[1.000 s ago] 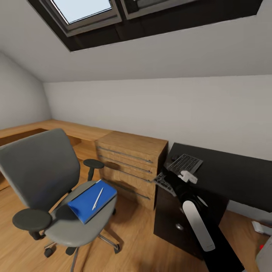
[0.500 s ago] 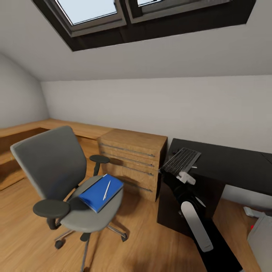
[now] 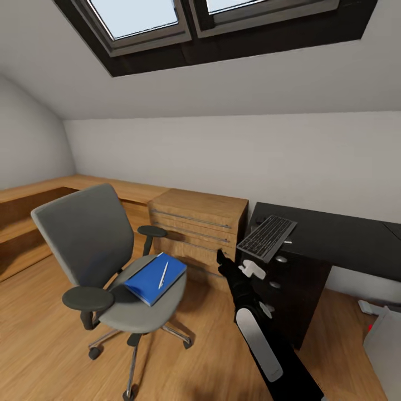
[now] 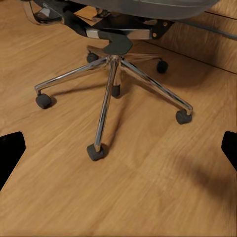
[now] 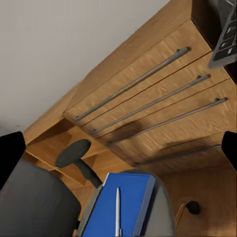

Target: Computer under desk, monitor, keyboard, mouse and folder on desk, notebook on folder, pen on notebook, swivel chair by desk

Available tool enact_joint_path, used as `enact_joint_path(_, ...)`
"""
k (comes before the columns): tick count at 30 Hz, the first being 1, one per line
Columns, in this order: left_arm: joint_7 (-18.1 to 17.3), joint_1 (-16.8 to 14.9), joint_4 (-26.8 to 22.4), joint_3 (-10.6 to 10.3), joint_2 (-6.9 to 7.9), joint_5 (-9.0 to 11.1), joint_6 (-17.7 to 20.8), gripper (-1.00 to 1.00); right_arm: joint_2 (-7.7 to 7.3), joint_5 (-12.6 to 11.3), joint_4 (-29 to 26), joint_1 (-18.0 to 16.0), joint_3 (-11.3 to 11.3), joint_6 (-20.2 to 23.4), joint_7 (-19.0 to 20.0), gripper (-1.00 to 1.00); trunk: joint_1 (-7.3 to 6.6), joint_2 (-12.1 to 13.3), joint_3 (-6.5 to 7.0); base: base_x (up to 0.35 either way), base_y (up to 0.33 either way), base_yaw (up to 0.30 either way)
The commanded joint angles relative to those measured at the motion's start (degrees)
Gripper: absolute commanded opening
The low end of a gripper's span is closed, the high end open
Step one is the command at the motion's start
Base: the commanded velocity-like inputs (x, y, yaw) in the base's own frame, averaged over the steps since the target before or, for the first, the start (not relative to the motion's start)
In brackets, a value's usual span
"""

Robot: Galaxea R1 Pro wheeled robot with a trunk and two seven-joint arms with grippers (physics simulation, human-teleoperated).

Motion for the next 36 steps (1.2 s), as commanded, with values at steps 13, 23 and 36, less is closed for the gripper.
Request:
enact_joint_path(13,0.1,0.0,-0.1,2.1,-0.24,0.3,-0.3,1.00,2.09,-9.9,7.4,0.0,0.2,-20.1,-0.3,1.00,0.00,0.0,-0.05,-0.003,0.001,0.000)
enact_joint_path(23,0.0,0.0,-0.1,2.0,-0.31,0.3,-0.3,1.00,1.99,-27.6,8.9,0.0,-6.1,-22.3,-0.1,1.00,0.00,0.0,-0.05,0.000,0.000,0.000)
enact_joint_path(36,0.1,0.0,-1.4,2.1,-0.45,0.1,-0.3,1.00,1.74,-30.3,9.7,-0.1,-8.4,-23.0,0.6,1.00,0.00,0.0,-0.05,0.000,0.000,0.000)
